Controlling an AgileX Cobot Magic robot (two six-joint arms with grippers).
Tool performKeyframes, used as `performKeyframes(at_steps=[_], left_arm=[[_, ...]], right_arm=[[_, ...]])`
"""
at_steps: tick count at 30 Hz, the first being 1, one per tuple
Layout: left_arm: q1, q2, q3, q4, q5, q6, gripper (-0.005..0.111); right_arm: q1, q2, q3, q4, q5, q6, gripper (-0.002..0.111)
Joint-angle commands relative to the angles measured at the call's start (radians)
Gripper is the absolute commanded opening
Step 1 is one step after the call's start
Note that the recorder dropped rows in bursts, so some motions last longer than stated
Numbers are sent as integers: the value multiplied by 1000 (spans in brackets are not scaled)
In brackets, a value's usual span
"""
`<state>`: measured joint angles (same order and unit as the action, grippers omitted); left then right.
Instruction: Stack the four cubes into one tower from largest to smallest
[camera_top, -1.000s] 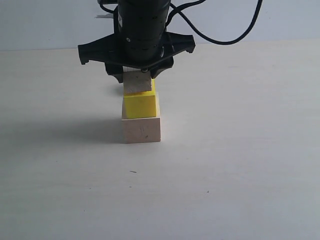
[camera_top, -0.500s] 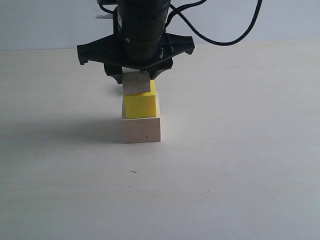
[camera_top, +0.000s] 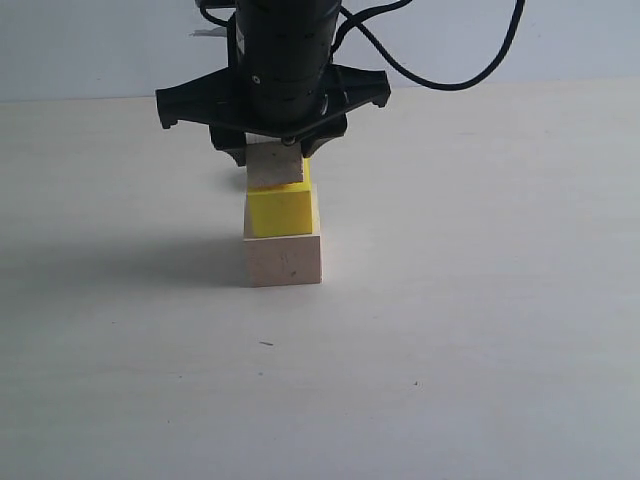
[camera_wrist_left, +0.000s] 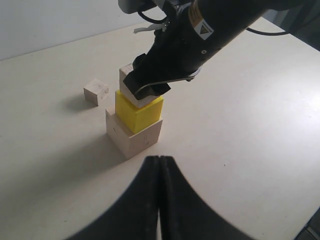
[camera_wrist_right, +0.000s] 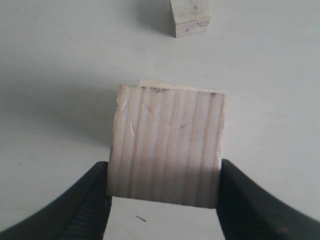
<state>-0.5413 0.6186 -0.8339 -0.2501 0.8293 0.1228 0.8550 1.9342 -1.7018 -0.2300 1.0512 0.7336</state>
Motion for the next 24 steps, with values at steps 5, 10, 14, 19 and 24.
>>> performKeyframes(at_steps=[5, 10, 14, 19, 24], left_arm=[[-7, -4, 5, 2, -13, -3, 0], [-7, -4, 5, 2, -13, -3, 0], [-7, -4, 5, 2, -13, -3, 0], [-7, -4, 5, 2, -13, -3, 0], [-7, -4, 5, 2, -13, -3, 0]], right_arm=[[-5, -1, -11, -14, 0, 29, 23], [-5, -1, -11, -11, 2, 29, 27], [-5, -1, -11, -9, 2, 27, 35], [-5, -1, -11, -12, 21, 12, 45], [-5, -1, -11, -12, 23, 8, 52]])
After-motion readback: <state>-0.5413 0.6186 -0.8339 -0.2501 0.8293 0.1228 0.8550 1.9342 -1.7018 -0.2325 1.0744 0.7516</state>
